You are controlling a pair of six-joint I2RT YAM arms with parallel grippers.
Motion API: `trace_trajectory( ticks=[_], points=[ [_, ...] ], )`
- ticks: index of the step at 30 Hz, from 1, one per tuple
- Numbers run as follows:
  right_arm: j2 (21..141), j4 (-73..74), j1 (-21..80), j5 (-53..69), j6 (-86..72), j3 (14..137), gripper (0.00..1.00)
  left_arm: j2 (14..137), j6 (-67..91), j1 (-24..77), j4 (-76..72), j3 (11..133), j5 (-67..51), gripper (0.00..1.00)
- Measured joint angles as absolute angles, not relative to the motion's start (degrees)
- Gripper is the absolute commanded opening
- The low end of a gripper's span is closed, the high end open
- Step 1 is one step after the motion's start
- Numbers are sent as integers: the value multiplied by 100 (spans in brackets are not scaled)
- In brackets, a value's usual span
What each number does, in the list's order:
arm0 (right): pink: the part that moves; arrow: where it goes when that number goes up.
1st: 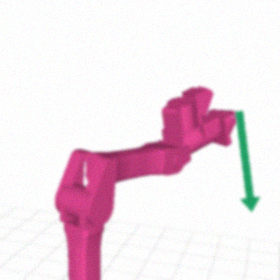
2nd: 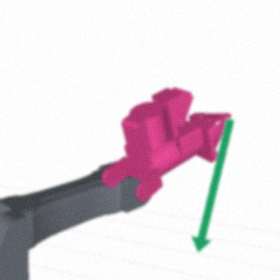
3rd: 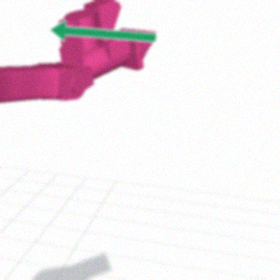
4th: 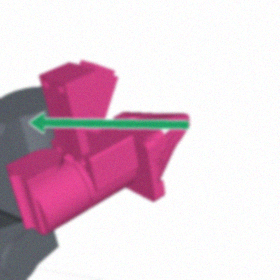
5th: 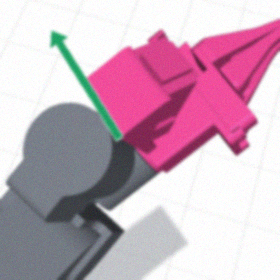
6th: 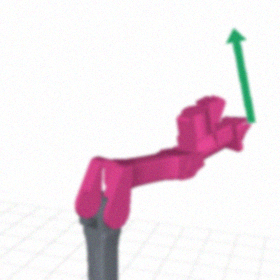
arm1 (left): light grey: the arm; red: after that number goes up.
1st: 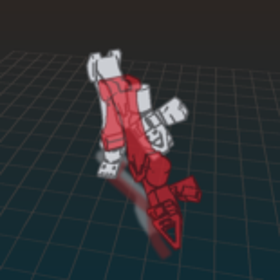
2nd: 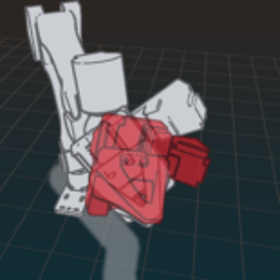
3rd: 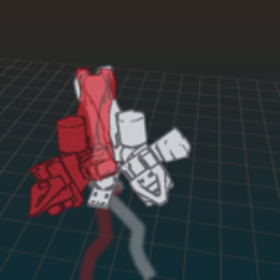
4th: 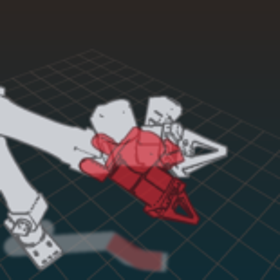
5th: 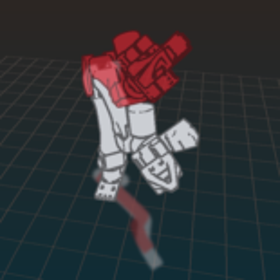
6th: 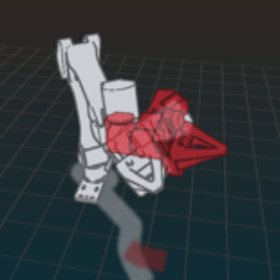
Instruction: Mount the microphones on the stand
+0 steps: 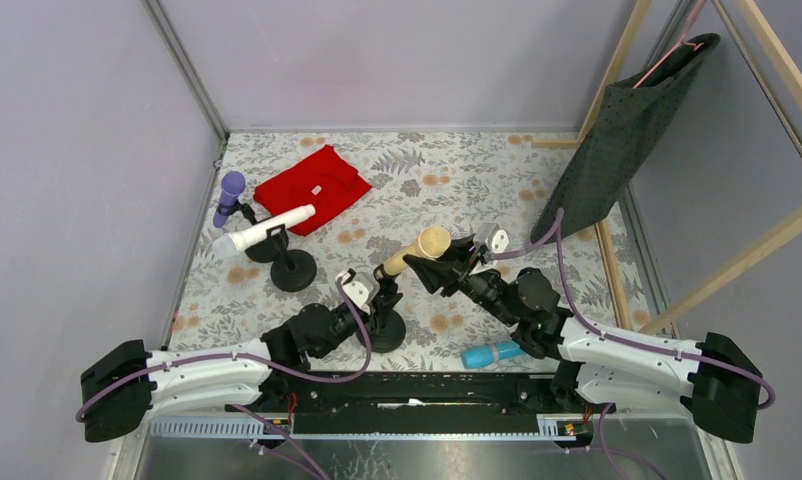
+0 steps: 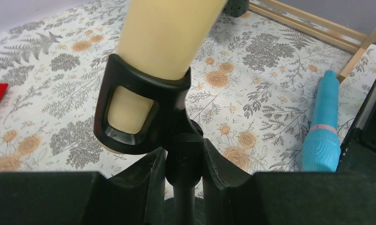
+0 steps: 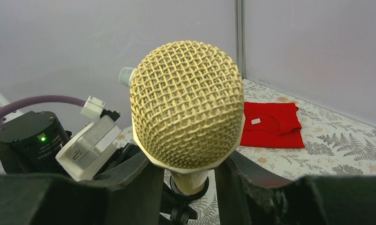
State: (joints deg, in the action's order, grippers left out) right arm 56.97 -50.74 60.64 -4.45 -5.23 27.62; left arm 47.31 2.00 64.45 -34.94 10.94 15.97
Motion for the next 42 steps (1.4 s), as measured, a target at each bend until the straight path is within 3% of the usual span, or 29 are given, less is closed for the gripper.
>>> trace_trajectory(
  ticks=[12, 13, 16, 18, 24, 33, 42],
  points=[
    [5332, -5625, 6136, -250, -165, 2038, 0, 4733, 932, 6442, -3798, 967, 2381, 0],
    [5297, -5610, 6141, -248, -145, 2027, 4, 4733, 926, 6440, -3846, 967, 2414, 0],
    [5183, -5522, 6149, -250, -110, 2038, 29, 4733, 849, 6440, -4027, 967, 2445, 0],
    [5105, -5413, 6154, -250, -93, 2078, 41, 4733, 775, 6440, -4121, 967, 2443, 0],
    [4923, -4720, 6237, -185, -213, 2248, 61, 4731, 637, 6438, -4646, 969, 2425, 0],
    [4772, -3850, 6311, -115, -395, 2154, 69, 4742, 663, 6436, -5745, 1046, 2405, 0],
    [4969, -5570, 6311, 45, 266, 1855, 73, 4814, 1041, 6436, -5572, 1221, 2440, 0]
  ],
)
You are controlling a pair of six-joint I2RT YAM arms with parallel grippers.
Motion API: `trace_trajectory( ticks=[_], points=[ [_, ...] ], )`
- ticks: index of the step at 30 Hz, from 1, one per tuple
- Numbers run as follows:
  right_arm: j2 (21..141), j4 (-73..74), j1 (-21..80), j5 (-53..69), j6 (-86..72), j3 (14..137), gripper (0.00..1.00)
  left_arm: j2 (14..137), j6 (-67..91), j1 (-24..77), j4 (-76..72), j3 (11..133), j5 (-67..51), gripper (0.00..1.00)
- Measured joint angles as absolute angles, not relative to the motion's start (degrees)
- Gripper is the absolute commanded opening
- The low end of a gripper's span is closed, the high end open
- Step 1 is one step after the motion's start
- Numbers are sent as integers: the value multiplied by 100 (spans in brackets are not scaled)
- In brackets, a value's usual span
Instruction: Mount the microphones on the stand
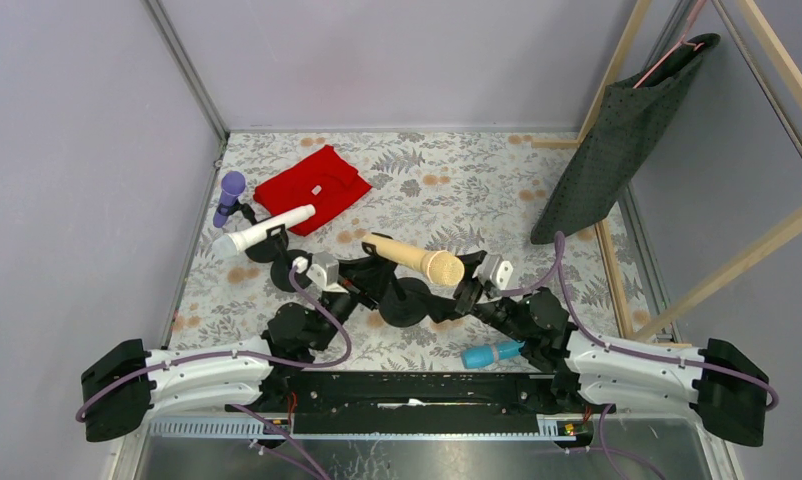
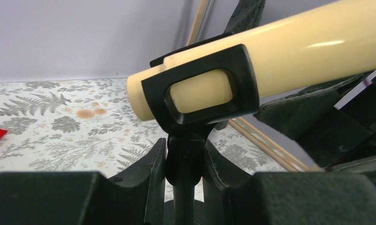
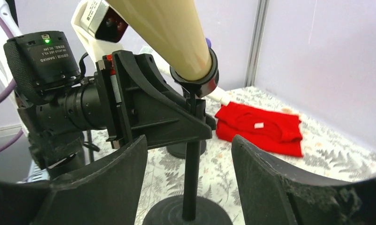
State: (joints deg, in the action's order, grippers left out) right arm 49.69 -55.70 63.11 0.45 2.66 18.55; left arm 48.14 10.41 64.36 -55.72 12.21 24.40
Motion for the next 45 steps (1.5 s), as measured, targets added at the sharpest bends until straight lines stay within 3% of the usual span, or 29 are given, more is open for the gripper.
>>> trace_trajectory(
  ticks=[12, 23, 30, 32, 34, 35, 45],
  points=[
    [6200, -7644, 6313, 73, 1122, 2185, 73, 4886, 1955, 6436, -5561, 1317, 2163, 0],
    [6064, -7832, 6316, 639, 1455, 2471, 68, 4886, 2185, 6436, -5186, 1317, 2010, 0],
    [5994, -7703, 6324, 720, 1581, 2534, 48, 4969, 2303, 6425, -5179, 1317, 1855, 0],
    [5994, -7677, 6326, 722, 1594, 2534, 34, 5024, 2311, 6423, -5144, 1317, 1778, 0],
    [5994, -7616, 6324, 703, 1660, 2552, 6, 5063, 2318, 6423, -5087, 1317, 1691, 0],
    [5992, -7564, 6324, 701, 1662, 2565, 0, 5076, 2322, 6423, -5074, 1317, 1664, 0],
    [5983, -7118, 6326, 661, 1693, 2652, 0, 5103, 1949, 6375, -4906, 1317, 1485, 0]
  ],
)
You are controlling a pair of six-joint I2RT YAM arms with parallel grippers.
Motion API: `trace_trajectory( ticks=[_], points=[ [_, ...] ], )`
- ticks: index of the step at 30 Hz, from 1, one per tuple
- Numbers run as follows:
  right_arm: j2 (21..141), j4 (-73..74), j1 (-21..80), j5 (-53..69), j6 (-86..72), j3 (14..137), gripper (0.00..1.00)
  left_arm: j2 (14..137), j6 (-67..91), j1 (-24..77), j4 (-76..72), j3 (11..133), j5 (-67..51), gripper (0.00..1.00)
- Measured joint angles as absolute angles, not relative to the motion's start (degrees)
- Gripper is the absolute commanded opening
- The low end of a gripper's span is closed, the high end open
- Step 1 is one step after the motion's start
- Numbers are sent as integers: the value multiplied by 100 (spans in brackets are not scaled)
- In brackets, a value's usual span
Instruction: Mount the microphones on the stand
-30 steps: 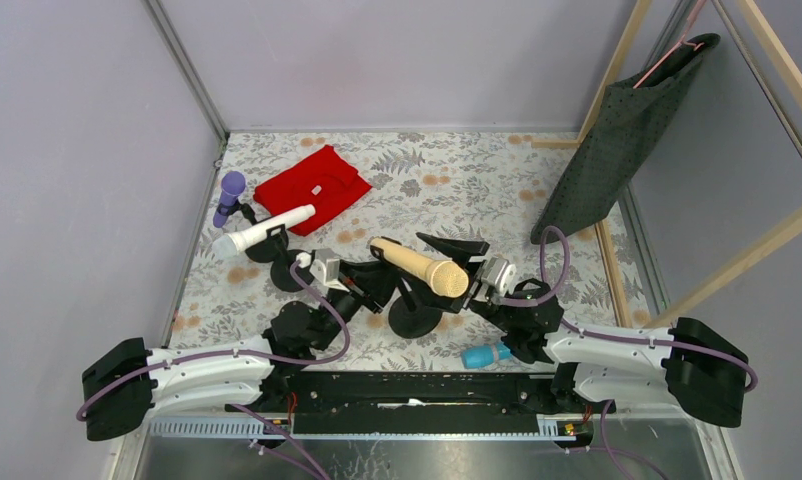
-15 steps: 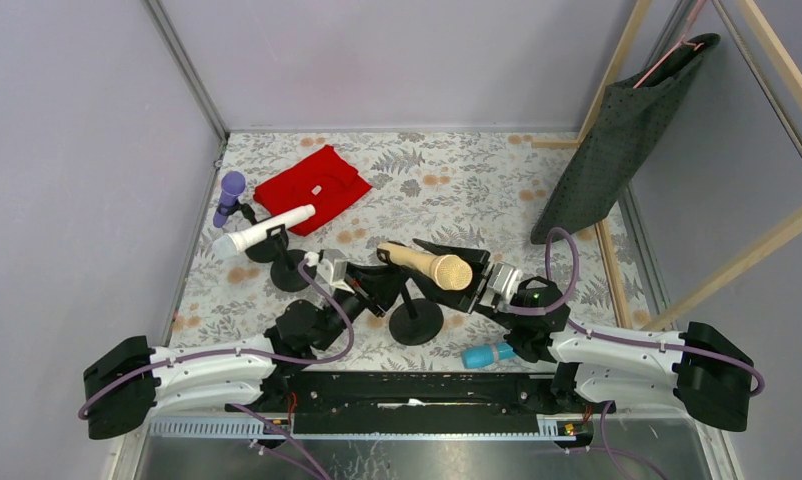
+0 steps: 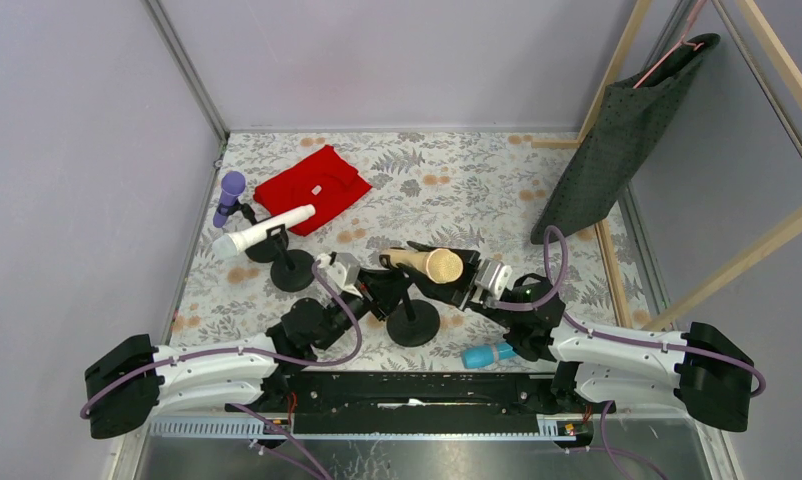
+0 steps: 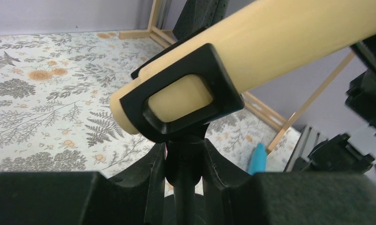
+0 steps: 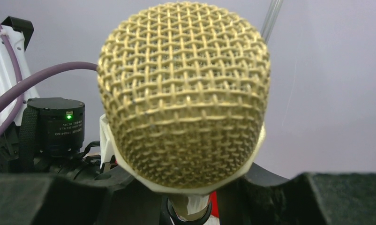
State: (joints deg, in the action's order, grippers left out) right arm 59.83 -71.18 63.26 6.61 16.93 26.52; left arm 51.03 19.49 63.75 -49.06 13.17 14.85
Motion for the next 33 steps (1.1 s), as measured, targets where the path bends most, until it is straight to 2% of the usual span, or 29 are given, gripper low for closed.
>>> trace_trajectory(
  ticks=[13, 33],
  points=[
    [6246, -7098, 6329, 421, 1406, 2366, 0, 5148, 650, 6364, -4010, 1317, 1219, 0],
    [7448, -8825, 6331, -106, 886, 1951, 0, 5144, 432, 6316, -3398, 1317, 1372, 0]
  ],
)
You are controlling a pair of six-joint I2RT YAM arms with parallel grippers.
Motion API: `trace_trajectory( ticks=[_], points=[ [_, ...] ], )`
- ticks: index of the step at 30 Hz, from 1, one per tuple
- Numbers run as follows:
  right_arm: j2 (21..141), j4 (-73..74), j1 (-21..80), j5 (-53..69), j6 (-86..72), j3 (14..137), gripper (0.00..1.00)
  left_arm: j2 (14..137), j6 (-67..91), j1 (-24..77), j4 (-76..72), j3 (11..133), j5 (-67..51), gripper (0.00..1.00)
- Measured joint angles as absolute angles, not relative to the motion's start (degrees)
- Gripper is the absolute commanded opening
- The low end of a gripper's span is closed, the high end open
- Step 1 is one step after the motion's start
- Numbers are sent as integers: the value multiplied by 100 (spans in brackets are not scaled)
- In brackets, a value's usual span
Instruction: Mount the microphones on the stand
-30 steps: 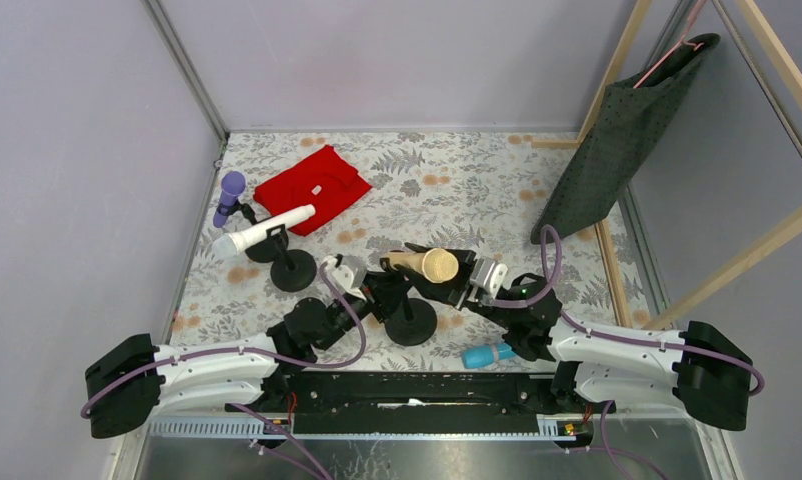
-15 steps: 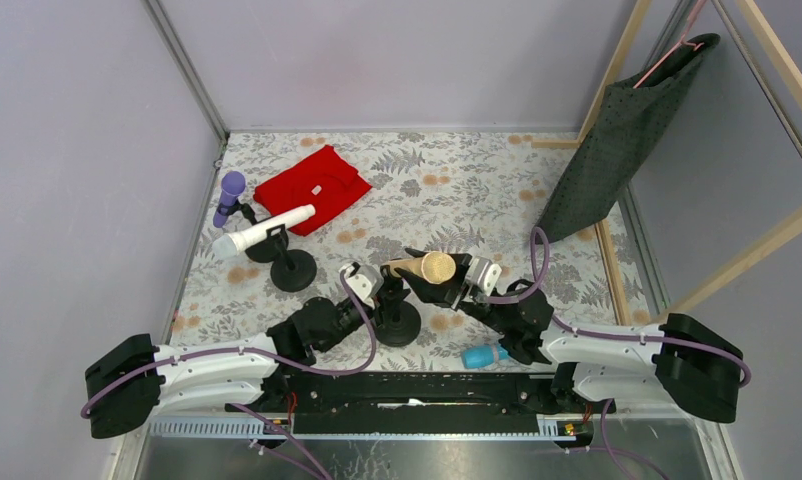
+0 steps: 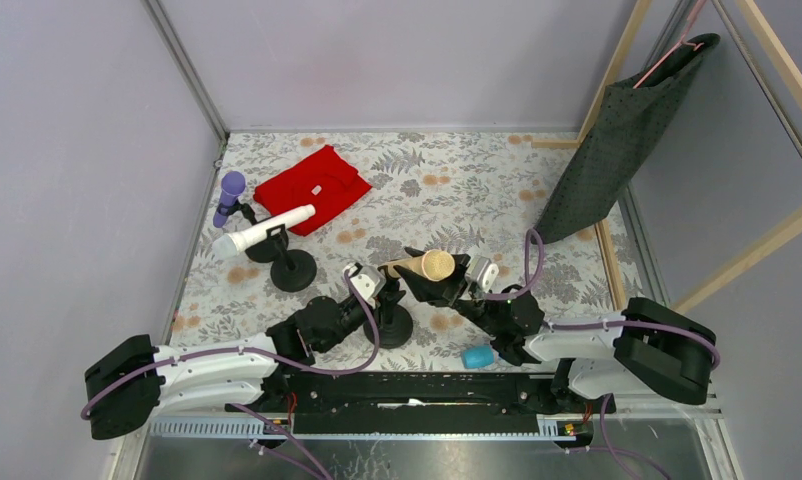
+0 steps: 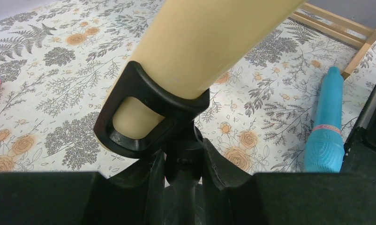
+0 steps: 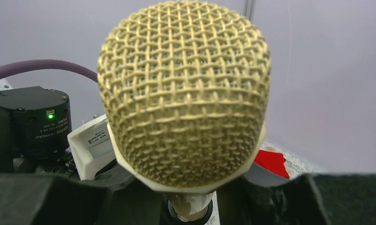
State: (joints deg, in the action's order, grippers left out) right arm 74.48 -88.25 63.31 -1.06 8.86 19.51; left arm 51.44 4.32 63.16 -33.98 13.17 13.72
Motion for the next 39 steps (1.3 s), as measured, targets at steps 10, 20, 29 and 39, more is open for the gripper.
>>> trace_trajectory(
  ticks=[10, 20, 29, 39],
  points=[
    [7933, -9378, 6320, -279, 666, 1922, 0, 5100, 405, 6307, -3341, 1317, 1435, 0],
    [8248, -9376, 6305, -370, 539, 2064, 0, 5094, 408, 6305, -3332, 1317, 1452, 0],
    [8748, -9415, 6278, -475, 366, 2209, 0, 5072, 429, 6292, -3299, 1317, 1479, 0],
    [9035, -9478, 6272, -556, 233, 2292, 0, 5072, 434, 6292, -3299, 1317, 1479, 0]
  ],
)
